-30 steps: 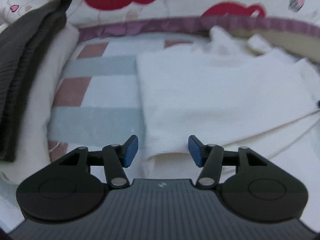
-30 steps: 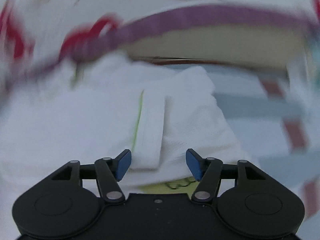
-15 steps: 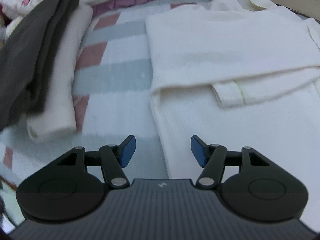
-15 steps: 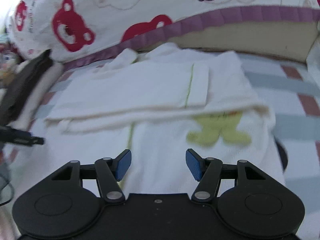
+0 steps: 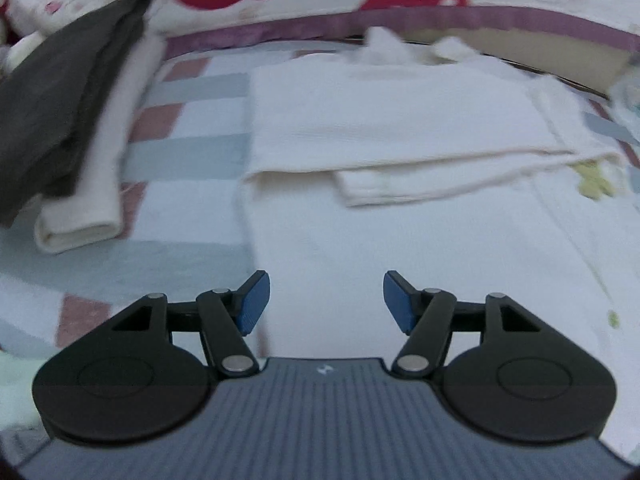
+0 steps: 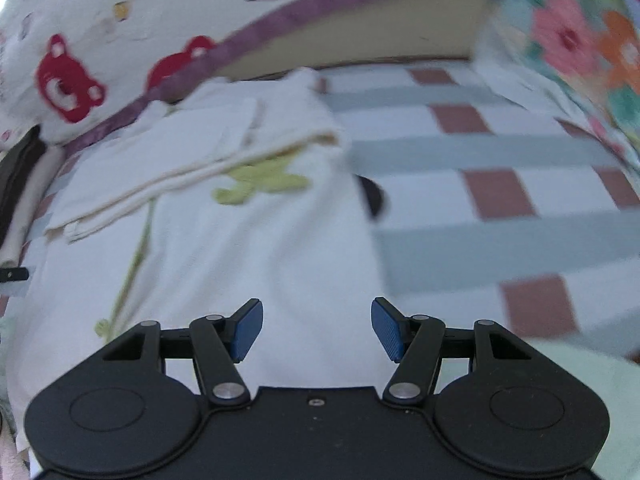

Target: Fold clothes

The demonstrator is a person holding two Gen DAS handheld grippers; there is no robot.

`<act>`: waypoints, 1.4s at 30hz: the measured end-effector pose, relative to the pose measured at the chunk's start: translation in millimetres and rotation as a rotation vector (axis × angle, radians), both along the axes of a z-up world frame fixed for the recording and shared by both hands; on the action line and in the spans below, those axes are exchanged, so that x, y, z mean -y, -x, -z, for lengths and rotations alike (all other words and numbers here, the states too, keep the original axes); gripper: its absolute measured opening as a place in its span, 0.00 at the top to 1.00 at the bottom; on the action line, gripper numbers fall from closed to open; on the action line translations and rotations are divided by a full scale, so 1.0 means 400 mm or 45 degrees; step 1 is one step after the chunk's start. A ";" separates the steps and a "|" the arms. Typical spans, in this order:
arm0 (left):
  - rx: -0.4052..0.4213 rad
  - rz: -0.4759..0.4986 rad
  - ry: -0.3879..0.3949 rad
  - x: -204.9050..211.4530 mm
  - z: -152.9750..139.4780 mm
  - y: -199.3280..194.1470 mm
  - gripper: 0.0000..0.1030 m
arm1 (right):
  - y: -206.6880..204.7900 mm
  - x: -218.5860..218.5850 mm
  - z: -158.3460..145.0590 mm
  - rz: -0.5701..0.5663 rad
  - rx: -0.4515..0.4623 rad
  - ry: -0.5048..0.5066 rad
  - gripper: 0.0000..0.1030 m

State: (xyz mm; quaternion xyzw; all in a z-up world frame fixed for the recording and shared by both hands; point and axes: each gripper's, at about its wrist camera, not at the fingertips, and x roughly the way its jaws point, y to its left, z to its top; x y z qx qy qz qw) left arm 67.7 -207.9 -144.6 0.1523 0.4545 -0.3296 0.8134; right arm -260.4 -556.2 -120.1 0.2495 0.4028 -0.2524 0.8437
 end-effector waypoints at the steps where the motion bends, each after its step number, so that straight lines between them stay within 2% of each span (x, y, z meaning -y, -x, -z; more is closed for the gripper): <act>1: -0.008 0.036 0.010 0.015 -0.002 0.016 0.40 | 0.027 0.008 -0.002 0.011 0.004 -0.014 0.37; 6: -0.036 0.236 0.025 0.104 -0.006 0.118 0.40 | 0.151 0.030 0.021 0.062 0.039 -0.123 0.36; 11: -0.136 0.348 0.038 0.171 -0.010 0.197 0.40 | 0.237 0.018 0.085 0.120 0.137 -0.239 0.36; 16: -0.111 0.419 0.015 0.219 -0.021 0.248 0.40 | 0.216 0.000 0.121 0.060 0.118 -0.153 0.34; 17: -0.109 0.424 0.009 0.228 -0.022 0.254 0.40 | 0.211 -0.013 0.118 0.018 0.126 -0.104 0.42; 18: -0.107 0.424 0.001 0.233 -0.022 0.258 0.40 | 0.208 -0.029 0.110 -0.031 0.136 -0.040 0.56; 19: -0.104 0.425 -0.005 0.235 -0.024 0.261 0.40 | 0.214 -0.047 0.093 -0.063 0.144 0.038 0.95; 20: -0.100 0.429 -0.006 0.233 -0.029 0.262 0.40 | 0.234 -0.059 0.075 -0.039 0.167 0.089 0.97; 22: -0.090 0.441 -0.002 0.229 -0.033 0.266 0.40 | 0.300 -0.053 0.056 0.097 0.274 0.052 0.97; 24: -0.104 0.463 0.006 0.232 -0.026 0.274 0.40 | 0.333 -0.040 0.075 0.181 0.296 -0.011 0.97; 28: -0.148 0.522 -0.014 0.250 0.002 0.302 0.40 | 0.310 -0.038 0.108 0.175 0.279 -0.029 0.97; 33: -0.192 0.534 -0.054 0.230 0.023 0.326 0.40 | 0.317 -0.009 0.093 0.247 0.434 -0.186 0.97; 36: -0.309 0.480 0.004 0.195 0.037 0.302 0.38 | 0.335 -0.006 0.067 0.248 0.580 -0.323 0.97; 39: -0.439 0.428 0.068 0.158 0.058 0.275 0.37 | 0.320 -0.014 0.074 0.225 0.628 -0.450 0.97; 42: -0.429 0.465 0.046 0.150 0.041 0.277 0.37 | 0.266 -0.022 0.087 0.179 0.629 -0.542 0.95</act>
